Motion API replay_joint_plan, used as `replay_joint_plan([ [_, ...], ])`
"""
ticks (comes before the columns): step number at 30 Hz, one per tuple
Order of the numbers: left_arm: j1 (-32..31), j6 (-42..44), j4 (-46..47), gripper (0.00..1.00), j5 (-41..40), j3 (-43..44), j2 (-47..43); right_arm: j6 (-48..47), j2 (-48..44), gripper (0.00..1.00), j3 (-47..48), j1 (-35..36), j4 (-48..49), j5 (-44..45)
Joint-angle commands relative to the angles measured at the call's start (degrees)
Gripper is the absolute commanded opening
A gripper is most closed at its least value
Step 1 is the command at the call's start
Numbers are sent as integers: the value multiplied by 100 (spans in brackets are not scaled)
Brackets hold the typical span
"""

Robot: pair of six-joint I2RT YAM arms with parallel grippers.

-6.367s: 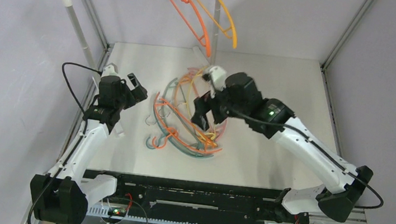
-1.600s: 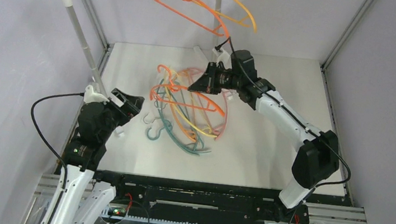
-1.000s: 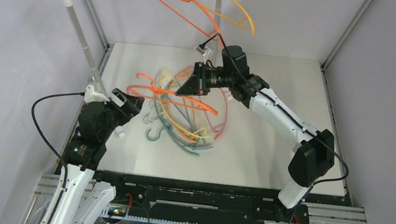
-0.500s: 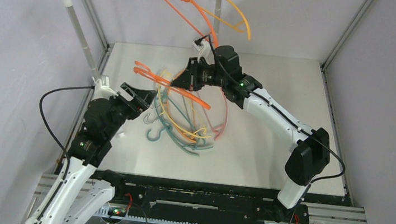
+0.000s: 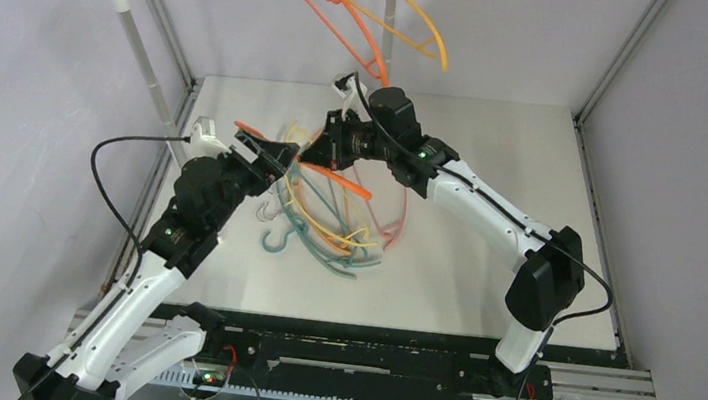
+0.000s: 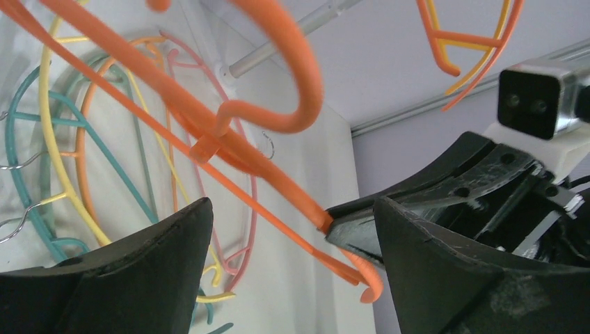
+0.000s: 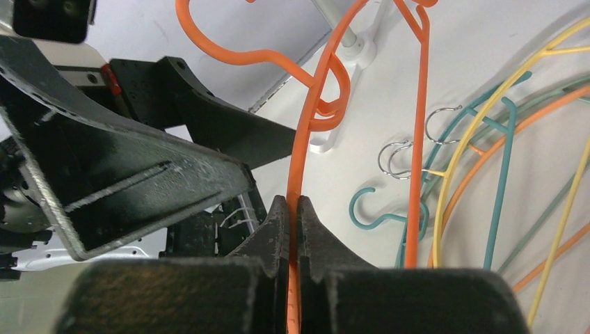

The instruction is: Organize the hangers

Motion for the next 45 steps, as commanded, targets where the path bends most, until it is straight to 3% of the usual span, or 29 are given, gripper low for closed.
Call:
replay_joint_plan([
  [1,-66,38,478,89,-255,495,158,-200,-379,0,183,41,156,-52],
  [11,-222,129,729,86,-274,735,768,-344,-600,0,347,146,-20,-32],
  [15,-287,236,741,80,-303,808,911,-377,-678,0,459,225,-60,-155],
  [23,-297,362,793,37,-256,934,1135,-571,-805,0,648,290,-227,-164],
  [27,-297,498,528,6,-311,1173,1261,-623,-839,0,660,299,-278,-138],
  [29,-297,694,296,1,-392,1377,1314,-648,-869,0,660,291,-300,-120],
  [33,-297,1226,-356,0,-802,1907,1375,-719,-963,1,625,246,-381,-44],
  [35,-289,1502,-729,0,-1088,2212,1429,-684,-1022,4,579,172,-386,-100],
  [39,-247,1838,-1363,0,-1631,2621,1461,-533,-1132,26,458,-59,-377,-308],
  [45,-147,2330,-2194,0,-2266,3228,1578,-458,-1403,47,283,-400,-440,-501],
])
